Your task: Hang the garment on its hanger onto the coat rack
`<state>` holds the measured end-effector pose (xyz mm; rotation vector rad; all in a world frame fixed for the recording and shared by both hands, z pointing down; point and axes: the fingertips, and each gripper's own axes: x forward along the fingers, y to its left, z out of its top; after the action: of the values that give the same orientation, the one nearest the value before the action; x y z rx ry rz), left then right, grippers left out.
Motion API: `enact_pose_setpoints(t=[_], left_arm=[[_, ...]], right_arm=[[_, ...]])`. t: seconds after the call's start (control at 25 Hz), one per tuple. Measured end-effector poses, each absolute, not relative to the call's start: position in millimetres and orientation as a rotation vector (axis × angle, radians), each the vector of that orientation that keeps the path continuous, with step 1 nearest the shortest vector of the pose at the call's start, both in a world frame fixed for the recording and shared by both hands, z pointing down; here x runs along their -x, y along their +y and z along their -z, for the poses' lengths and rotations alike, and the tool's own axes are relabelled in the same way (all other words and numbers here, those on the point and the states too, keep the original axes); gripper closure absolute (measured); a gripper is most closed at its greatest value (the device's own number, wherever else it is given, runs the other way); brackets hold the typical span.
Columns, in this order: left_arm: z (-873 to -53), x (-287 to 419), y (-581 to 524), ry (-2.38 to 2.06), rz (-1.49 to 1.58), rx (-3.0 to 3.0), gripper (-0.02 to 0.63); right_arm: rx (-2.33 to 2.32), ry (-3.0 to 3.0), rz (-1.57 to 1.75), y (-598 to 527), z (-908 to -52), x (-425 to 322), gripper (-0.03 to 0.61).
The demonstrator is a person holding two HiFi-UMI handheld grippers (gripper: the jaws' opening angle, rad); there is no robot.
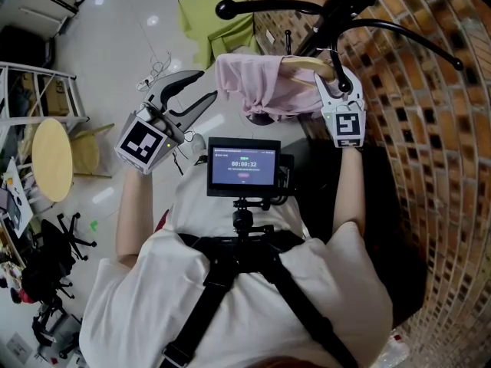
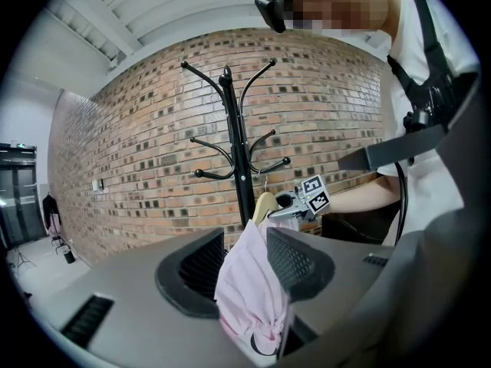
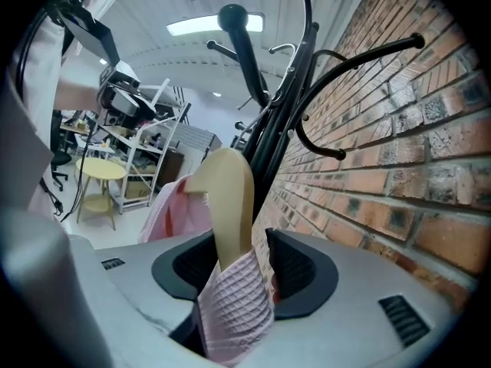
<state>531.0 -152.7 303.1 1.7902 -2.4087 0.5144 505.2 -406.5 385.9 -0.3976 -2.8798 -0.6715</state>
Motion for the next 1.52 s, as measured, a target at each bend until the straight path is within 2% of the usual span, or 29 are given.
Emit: enact_pose_setpoints(t=[0.2, 0.28, 0.52, 0.84, 1.12, 1.36, 1.52], left_arm=[[-310, -531, -151, -2.403, -0.488, -1.773, 0.440], [-310, -531, -151, -2.398, -0.498, -1.781, 0.440], [-307, -530, -155, -2.389, -0.490, -1.795, 0.440], [-302, -526, -159, -2.413, -0.464, -1.816, 0.450], [-297, -515, -160, -2.478, -0.368, -1.829, 0.474], [-297, -509, -161, -2.516, -0.261, -1.830, 0.477], [-276, -469, -109, -2.513, -0.156, -1.807, 0.478]], right_arm=[[0.357, -2.865, 0.728, -412, -386, -511, 0.356], [0.333, -2.869, 0.707, -411, -379, -514, 0.319], [0.362, -2.878, 0.762, -409, -366, -525, 0.319], [0.242, -3.034, 0.411, -429, -321, -563, 0.320], [0.140, -3.097, 0.328, -416, -287, -596, 0.331], [-0.007, -3.170, 0.324, -401, -275, -628, 0.367], [-0.090, -3.161, 0.307, -342, -255, -616, 0.385]])
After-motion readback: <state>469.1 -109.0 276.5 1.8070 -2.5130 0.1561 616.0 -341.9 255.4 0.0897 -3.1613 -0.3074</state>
